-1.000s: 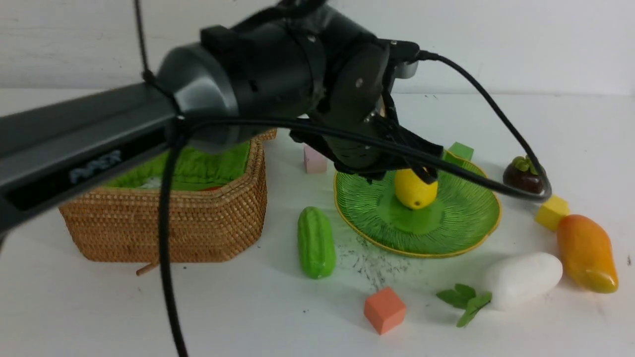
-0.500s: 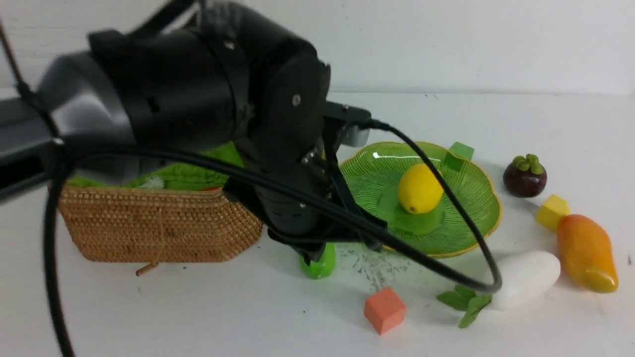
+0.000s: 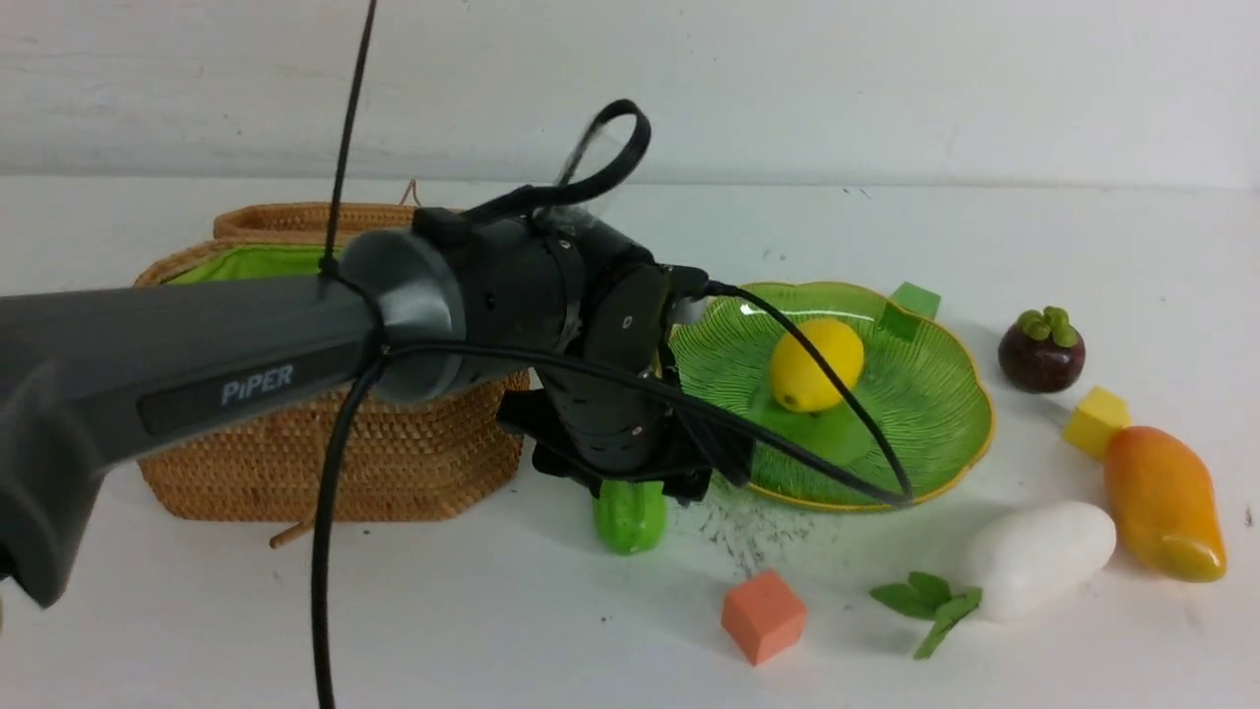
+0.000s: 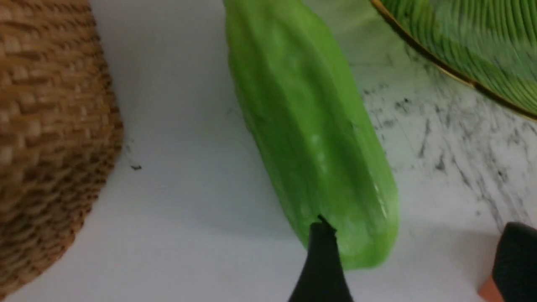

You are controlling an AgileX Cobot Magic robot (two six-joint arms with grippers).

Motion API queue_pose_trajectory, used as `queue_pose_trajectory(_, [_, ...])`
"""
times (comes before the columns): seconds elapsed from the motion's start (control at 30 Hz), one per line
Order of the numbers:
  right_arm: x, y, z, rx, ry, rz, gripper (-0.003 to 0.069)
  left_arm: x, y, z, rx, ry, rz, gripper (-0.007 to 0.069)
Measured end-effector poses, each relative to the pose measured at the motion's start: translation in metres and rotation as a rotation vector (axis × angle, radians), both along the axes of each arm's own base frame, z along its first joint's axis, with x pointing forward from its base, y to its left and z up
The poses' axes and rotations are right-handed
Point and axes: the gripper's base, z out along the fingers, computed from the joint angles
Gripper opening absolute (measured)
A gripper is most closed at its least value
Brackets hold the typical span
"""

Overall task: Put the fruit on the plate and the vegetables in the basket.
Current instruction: Take a chayote with your left arm and place it on the basket on the left.

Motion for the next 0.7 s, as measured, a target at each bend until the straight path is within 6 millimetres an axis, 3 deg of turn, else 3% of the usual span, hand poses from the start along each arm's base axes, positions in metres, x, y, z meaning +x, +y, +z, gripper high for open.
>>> queue_pose_trajectory(0.37, [0.0, 0.0, -0.001, -0.005, 0.007, 0.002, 0.0184, 0.018, -0.005, -0.039, 0.076, -0.062, -0.051, 0.0521])
queue_pose_trajectory(0.53, [0.0, 0.0, -0.001, -0.005, 0.007, 0.002, 0.0188, 0.02, -0.006, -0.049, 0.086, -0.061, -0.056, 0.0515])
queue_pose_trajectory(0.7, [-0.001, 0.0, -0.001, -0.007, 0.009, 0.003, 0.0188, 0.02, -0.005, -0.05, 0.075, -0.041, -0.009, 0.0458])
